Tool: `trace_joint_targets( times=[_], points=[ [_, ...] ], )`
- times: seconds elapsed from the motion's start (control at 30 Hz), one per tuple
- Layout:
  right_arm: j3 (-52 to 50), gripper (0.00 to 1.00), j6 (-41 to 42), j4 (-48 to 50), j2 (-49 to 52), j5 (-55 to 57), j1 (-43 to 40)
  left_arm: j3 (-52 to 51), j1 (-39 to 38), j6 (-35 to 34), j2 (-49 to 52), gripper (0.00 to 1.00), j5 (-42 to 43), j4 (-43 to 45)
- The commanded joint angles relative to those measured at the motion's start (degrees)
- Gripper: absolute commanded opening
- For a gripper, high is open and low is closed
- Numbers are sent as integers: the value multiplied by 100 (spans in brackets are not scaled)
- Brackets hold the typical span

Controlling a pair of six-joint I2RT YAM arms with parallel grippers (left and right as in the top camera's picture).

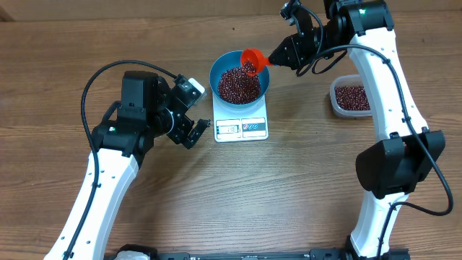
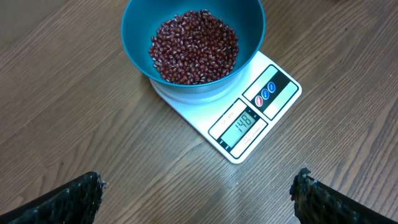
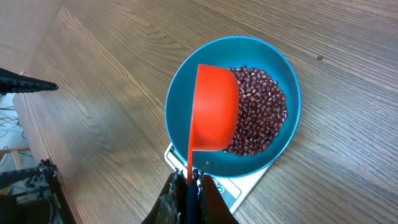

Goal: Scoop item into bowl and weigh 150g on scale
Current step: 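Hold the red scoop tilted over the bowl, trickling beans in, then keep shaking the scoop over the bowl to add a few beans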

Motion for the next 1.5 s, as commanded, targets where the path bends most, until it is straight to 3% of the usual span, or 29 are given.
trace_joint_targets(
  times=[0.0,1.47],
  points=[
    [223,4,17,-4,-164,-131,-15,127,22,68,26,100,98,4],
    [223,4,721,175,-164,114,-9,127,22,68,26,100,98,4]
  ],
)
